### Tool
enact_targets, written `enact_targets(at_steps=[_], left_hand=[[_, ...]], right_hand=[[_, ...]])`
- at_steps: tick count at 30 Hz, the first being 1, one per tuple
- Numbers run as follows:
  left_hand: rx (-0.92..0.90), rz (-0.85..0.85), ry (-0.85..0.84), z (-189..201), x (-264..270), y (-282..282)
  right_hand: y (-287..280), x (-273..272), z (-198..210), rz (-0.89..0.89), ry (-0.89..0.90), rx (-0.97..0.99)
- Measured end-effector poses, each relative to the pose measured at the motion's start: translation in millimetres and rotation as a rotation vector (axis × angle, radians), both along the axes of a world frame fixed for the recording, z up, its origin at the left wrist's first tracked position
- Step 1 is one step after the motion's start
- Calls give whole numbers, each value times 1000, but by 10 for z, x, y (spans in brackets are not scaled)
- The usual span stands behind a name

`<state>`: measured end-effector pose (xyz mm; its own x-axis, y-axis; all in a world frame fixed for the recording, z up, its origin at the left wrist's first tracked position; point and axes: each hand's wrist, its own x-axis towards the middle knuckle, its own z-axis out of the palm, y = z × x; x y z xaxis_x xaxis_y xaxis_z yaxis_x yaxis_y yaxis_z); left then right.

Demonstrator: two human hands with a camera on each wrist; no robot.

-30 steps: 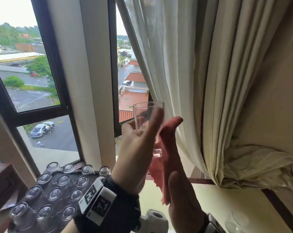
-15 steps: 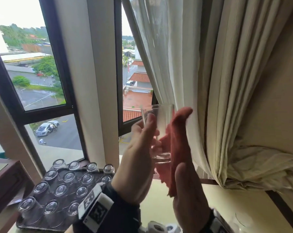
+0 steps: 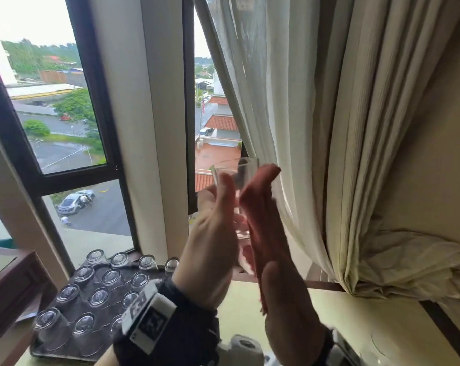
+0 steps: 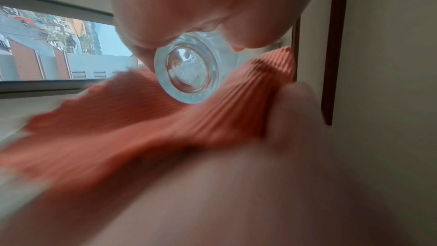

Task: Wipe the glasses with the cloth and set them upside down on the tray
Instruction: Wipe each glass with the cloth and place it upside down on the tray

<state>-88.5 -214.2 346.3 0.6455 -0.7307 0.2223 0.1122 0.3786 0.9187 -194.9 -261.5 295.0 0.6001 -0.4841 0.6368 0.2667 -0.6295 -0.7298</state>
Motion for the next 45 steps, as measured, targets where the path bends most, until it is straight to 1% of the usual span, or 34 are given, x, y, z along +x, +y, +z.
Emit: enact_targets(at_steps=[2,4,7,10,11,12,13,14,16,17,18,20,22,25,27,28,29,30,31,32,33,34,36,37,38,39,40,41,42,43,44,45], left_hand=[[4,-53,3,64,52,59],[21,-77,-52,56,11,90],[4,-98,-132,-48,-154,82],[21,-101,-216,-67,-249,63],[36,-85,-234,-70,-242,53],[52,-61,-226,-51,-220,49],[59,-33,-185,-32,-172,38],[50,-9,-123,-3,-104,27],[21,22,-11,60,45,7],[26,27,8,84,112,-1],[42,32,18,111,153,-1],[81,26,17,94,159,4],[106,-4,-7,13,81,7],[128,12,-95,-167,-84,8],[115,-15,-135,-205,-169,-3],[102,-18,-138,-198,-179,-5],[93,-13,-116,-190,-165,-13],[90,-5,-84,-183,-122,-27],[83,-13,-59,-185,-50,-40],[75,-18,-37,-169,24,-42],[67,-18,-29,-139,99,-38],[62,2,-35,-67,142,-17],[54,20,-42,-1,173,8],[58,-1,-62,4,155,16],[58,-35,-91,43,93,30],[62,-53,-118,-12,56,34],[69,-80,-148,-18,-11,30],[83,-117,-175,-62,-55,26],[93,-155,-215,-32,-126,33],[103,-213,-242,-53,-163,39],[128,-214,-239,-59,-177,45],[164,-190,-224,-73,-148,29]], right_hand=[[3,5,-93,46,18,148],[-91,62,-79,53,-1,245],[-235,82,151,133,-34,358],[-307,47,330,144,18,508],[-306,47,334,170,13,498],[-271,58,325,172,-28,413],[-232,43,276,134,-56,232],[-188,53,189,89,-77,98],[-93,65,38,63,8,126],[-50,56,-26,92,16,131],[-29,60,-68,95,-16,103],[-35,113,-100,136,-11,201],[-130,152,-34,182,15,321],[-207,142,278,120,-26,497],[-191,160,435,42,-81,536],[-149,193,499,26,-141,542],[-95,211,521,49,-173,494],[-71,214,493,53,-195,373],[-53,223,389,60,-176,214],[-63,232,224,52,-148,129],[-56,223,75,44,-92,92],[-94,183,-54,18,-30,97],[-61,181,-139,34,19,252],[-89,199,-147,78,59,347],[-128,212,-107,111,61,411],[-207,222,-68,103,35,424],[-252,233,19,88,-3,466],[-289,235,105,76,-5,517],[-316,235,160,26,22,522],[-357,240,174,12,48,502],[-356,246,209,29,64,474],[-335,265,229,47,43,394]])
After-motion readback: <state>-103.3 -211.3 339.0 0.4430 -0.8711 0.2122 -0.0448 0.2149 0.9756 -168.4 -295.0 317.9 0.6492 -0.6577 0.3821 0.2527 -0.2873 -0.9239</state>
